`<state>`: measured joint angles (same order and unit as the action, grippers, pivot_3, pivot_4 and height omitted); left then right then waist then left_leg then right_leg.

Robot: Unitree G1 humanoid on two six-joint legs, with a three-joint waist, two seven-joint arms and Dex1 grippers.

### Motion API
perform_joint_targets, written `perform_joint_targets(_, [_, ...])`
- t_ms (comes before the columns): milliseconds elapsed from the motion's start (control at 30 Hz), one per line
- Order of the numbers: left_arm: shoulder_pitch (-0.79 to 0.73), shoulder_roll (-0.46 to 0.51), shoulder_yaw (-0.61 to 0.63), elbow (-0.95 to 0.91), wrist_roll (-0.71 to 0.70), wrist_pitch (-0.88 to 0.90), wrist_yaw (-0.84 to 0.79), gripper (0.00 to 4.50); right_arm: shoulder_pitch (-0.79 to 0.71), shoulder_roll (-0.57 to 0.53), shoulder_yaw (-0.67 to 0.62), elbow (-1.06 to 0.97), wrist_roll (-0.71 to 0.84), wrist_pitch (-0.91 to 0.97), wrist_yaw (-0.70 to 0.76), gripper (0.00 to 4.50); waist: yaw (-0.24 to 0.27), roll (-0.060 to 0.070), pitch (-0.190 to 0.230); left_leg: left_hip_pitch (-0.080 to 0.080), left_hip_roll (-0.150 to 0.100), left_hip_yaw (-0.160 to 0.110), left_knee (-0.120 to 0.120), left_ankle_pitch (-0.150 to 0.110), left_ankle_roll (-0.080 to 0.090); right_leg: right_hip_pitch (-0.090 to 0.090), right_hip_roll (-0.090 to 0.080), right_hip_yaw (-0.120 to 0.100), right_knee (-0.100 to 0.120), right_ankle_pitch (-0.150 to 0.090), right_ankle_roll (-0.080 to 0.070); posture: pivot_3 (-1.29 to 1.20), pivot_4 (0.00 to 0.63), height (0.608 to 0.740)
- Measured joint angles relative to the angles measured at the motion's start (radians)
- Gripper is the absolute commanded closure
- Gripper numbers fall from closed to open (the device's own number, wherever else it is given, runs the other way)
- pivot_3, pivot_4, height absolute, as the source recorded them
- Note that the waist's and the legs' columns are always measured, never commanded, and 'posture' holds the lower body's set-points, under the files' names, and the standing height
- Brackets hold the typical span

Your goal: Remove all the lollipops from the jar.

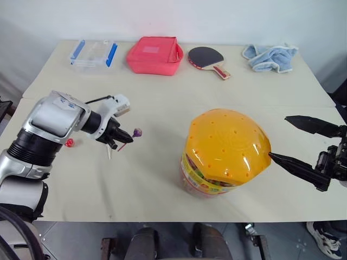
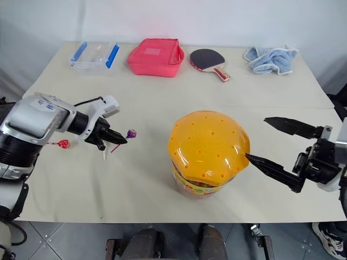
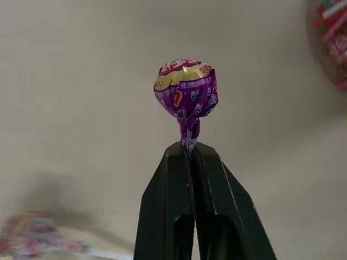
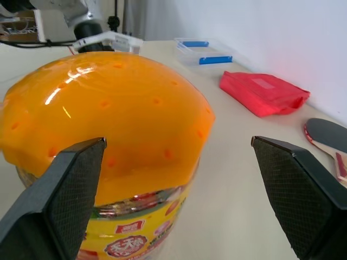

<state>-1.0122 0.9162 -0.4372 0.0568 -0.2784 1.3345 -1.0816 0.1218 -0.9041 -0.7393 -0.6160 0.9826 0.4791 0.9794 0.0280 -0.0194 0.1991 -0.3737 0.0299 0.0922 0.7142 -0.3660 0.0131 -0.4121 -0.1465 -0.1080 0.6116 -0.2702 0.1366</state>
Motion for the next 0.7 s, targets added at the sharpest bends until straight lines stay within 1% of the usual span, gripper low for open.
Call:
perform_joint_targets(67, [0.006,0.008,-0.014,-0.005,0.003,0.011,0.01,4.47,-0.006,0.0,0.004,0.001,-0.005,0.0,0.001,0.0,-0.001,0.0,0.0,0.0,0.0,0.0,0.0,0.0,0.0,0.0,0.0,0.0,0.0,0.0,0.0,0.0,0.15,0.74])
perform_joint_targets(133, [0.008,0.007,-0.016,0.008,0.004,0.028,0.022,4.0,-0.008,0.0,0.005,0.002,-0.01,0.0,0.003,0.0,-0.001,0.0,0.0,0.0,0.0,0.0,0.0,0.0,0.0,0.0,0.0,0.0,0.0,0.0,0.0,0.0,0.15,0.74])
perform_joint_targets(167, [0.007,0.005,-0.013,0.025,0.003,0.036,0.027,3.84,-0.008,0.0,0.005,0.003,-0.012,0.0,0.007,0.0,-0.001,0.0,0.0,0.0,0.0,0.0,0.0,0.0,0.0,0.0,0.0,0.0,0.0,0.0,0.0,0.0,0.15,0.74])
perform_joint_targets(333, [-0.002,0.005,-0.003,0.035,-0.015,0.069,0.037,2.35,-0.007,0.0,0.002,0.004,-0.013,0.0,0.012,0.0,0.001,0.0,0.0,0.0,0.0,0.0,0.0,0.0,0.0,0.0,0.0,0.0,0.0,0.0,0.0,0.0,0.15,0.74])
perform_joint_targets(367, [-0.005,0.007,0.002,0.033,-0.021,0.073,0.037,2.11,-0.006,0.0,0.001,0.004,-0.013,0.0,0.012,0.0,0.001,0.0,0.0,0.0,0.0,0.0,0.0,0.0,0.0,0.0,0.0,0.0,0.0,0.0,0.0,0.0,0.15,0.74])
perform_joint_targets(433, [-0.013,0.013,0.008,0.029,-0.032,0.078,0.037,1.46,-0.005,0.0,-0.002,0.008,-0.019,0.0,0.015,0.0,0.0,0.0,0.0,0.0,0.0,0.0,0.0,0.0,0.0,0.0,0.0,0.0,0.0,0.0,0.0,0.0,0.15,0.74])
perform_joint_targets(467, [-0.017,0.017,0.01,0.027,-0.036,0.08,0.037,1.24,-0.005,0.0,-0.005,0.013,-0.021,0.0,0.016,0.0,-0.001,0.0,0.0,0.0,0.0,0.0,0.0,0.0,0.0,0.0,0.0,0.0,0.0,0.0,0.0,0.0,0.15,0.74])
perform_joint_targets(600, [-0.043,0.031,0.054,0.02,-0.061,0.084,0.039,0.02,-0.017,-0.001,-0.01,0.05,-0.037,0.0,0.006,0.0,-0.001,0.0,0.0,0.0,0.0,0.0,0.0,0.0,0.0,0.0,0.0,0.0,0.0,0.0,0.0,0.0,0.15,0.74])
perform_joint_targets(667, [-0.05,0.03,0.097,0.007,-0.08,0.076,0.041,0.01,-0.026,-0.001,-0.012,0.061,-0.036,0.011,-0.02,0.0,-0.001,0.0,0.0,0.0,0.0,0.0,0.0,0.0,0.0,0.0,0.0,0.0,0.0,0.0,0.0,0.0,0.15,0.74])
perform_joint_targets(700, [-0.047,0.021,0.137,0.005,-0.098,0.053,0.04,0.01,-0.031,-0.001,-0.014,0.067,-0.03,0.021,-0.038,0.0,-0.001,0.0,0.0,0.0,0.0,0.0,0.0,0.0,0.0,0.0,0.0,0.0,0.0,0.0,0.0,0.0,0.15,0.74])
